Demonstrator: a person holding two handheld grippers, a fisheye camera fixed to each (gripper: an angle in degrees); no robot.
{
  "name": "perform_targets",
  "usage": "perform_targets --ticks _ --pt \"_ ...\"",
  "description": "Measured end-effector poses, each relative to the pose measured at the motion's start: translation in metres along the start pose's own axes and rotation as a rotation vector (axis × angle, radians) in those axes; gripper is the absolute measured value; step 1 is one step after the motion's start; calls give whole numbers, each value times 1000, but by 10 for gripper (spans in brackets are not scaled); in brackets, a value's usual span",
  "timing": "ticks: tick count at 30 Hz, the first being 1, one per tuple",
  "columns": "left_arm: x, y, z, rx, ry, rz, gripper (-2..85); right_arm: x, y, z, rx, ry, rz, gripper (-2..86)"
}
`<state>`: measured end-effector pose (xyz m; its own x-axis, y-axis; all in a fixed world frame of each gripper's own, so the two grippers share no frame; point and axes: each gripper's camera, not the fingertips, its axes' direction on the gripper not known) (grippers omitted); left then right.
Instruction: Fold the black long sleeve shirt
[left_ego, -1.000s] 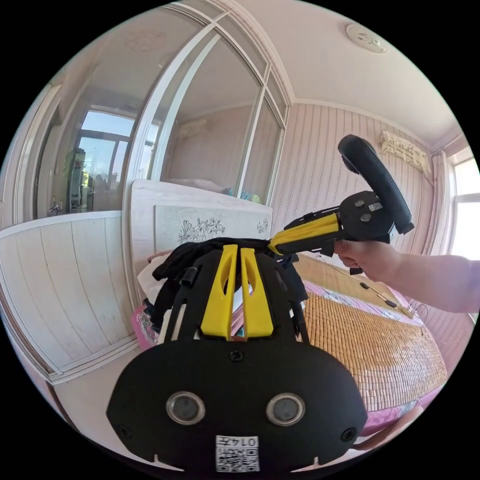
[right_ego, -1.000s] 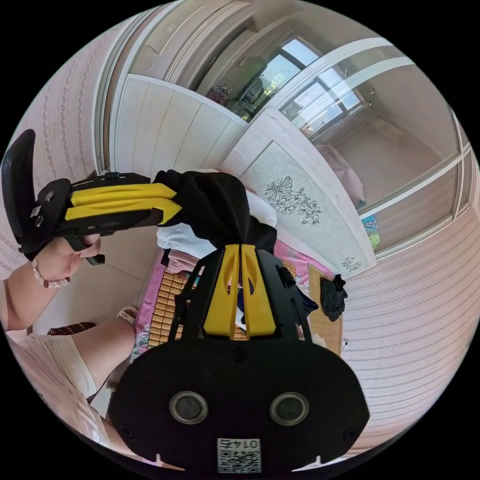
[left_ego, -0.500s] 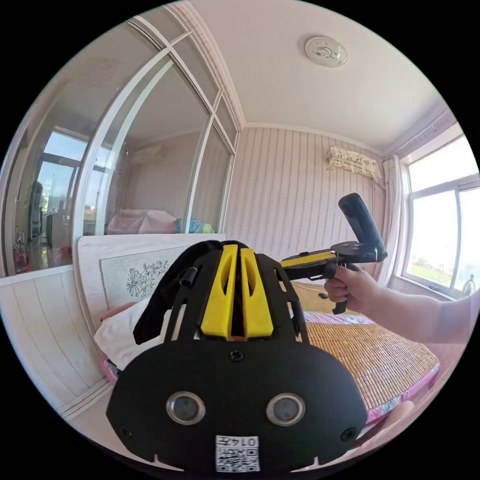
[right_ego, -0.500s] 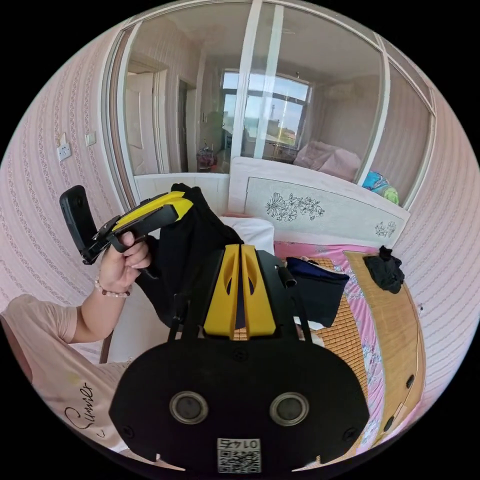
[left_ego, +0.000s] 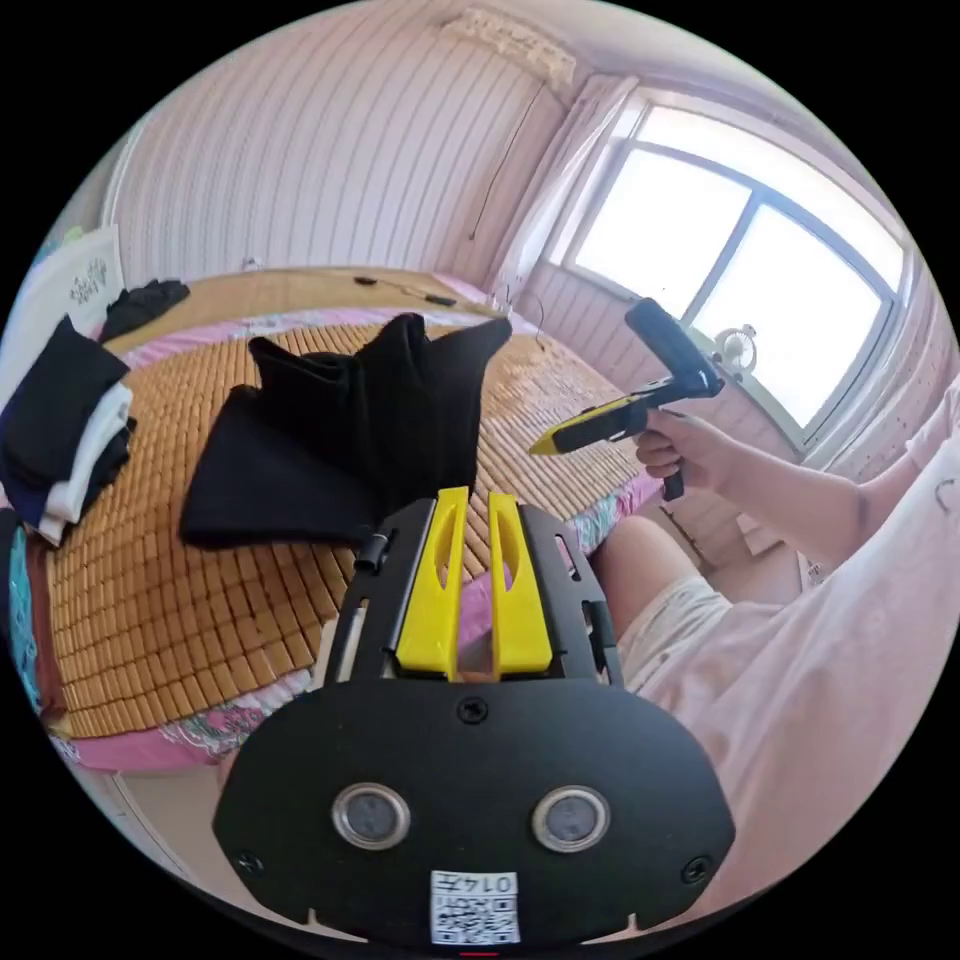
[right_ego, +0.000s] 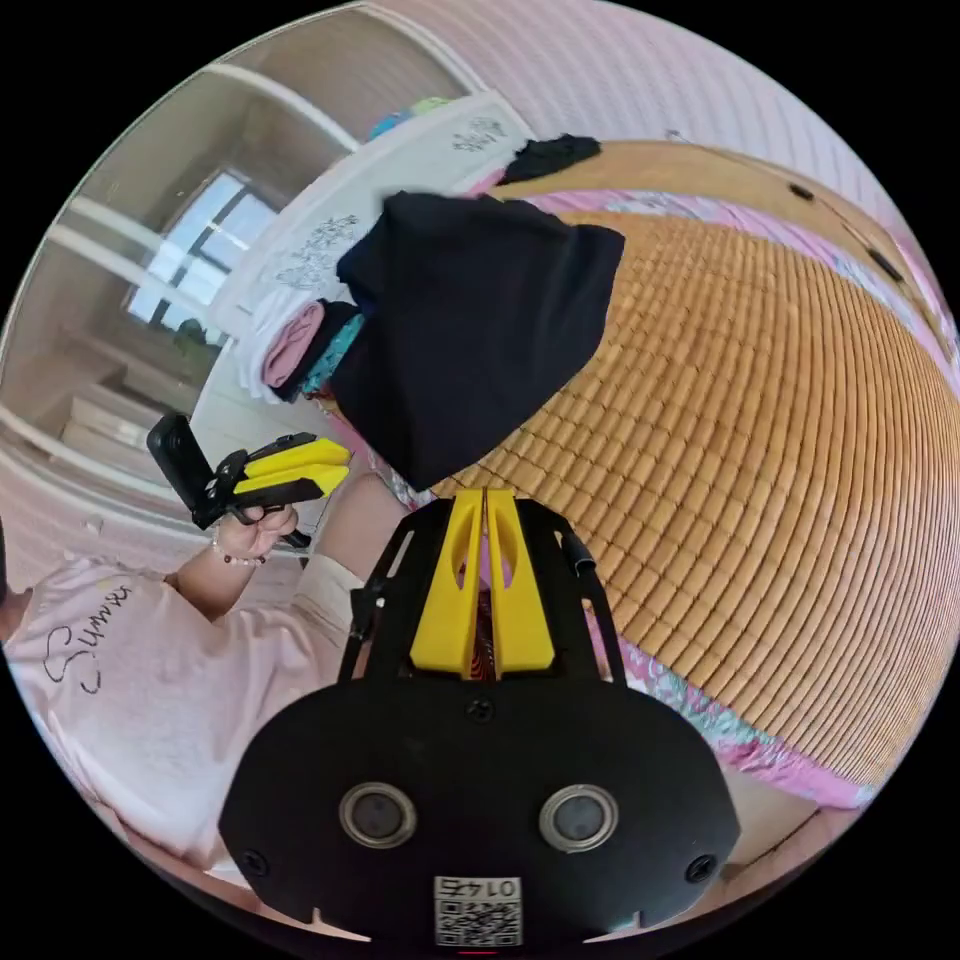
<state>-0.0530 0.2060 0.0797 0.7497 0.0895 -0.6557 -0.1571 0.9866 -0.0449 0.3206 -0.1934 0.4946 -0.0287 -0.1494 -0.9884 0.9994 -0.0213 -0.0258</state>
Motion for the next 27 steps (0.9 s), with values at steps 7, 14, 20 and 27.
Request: perform_targets --ticks 7,14,20,27 --pt "-23 14 81 -266 -53 -65 45 75 67 -43 64 112 297 70" --pt "-90 -17 114 -261 -260 -252 73 103 27 -80 80 283 345 106" --pt "-117 -28 171 -464 -255 -342 85 106 10 -89 -3 350 376 42" --pt "-108 -25 170 -503 -265 -275 -6 89 67 -195 228 13 379 5"
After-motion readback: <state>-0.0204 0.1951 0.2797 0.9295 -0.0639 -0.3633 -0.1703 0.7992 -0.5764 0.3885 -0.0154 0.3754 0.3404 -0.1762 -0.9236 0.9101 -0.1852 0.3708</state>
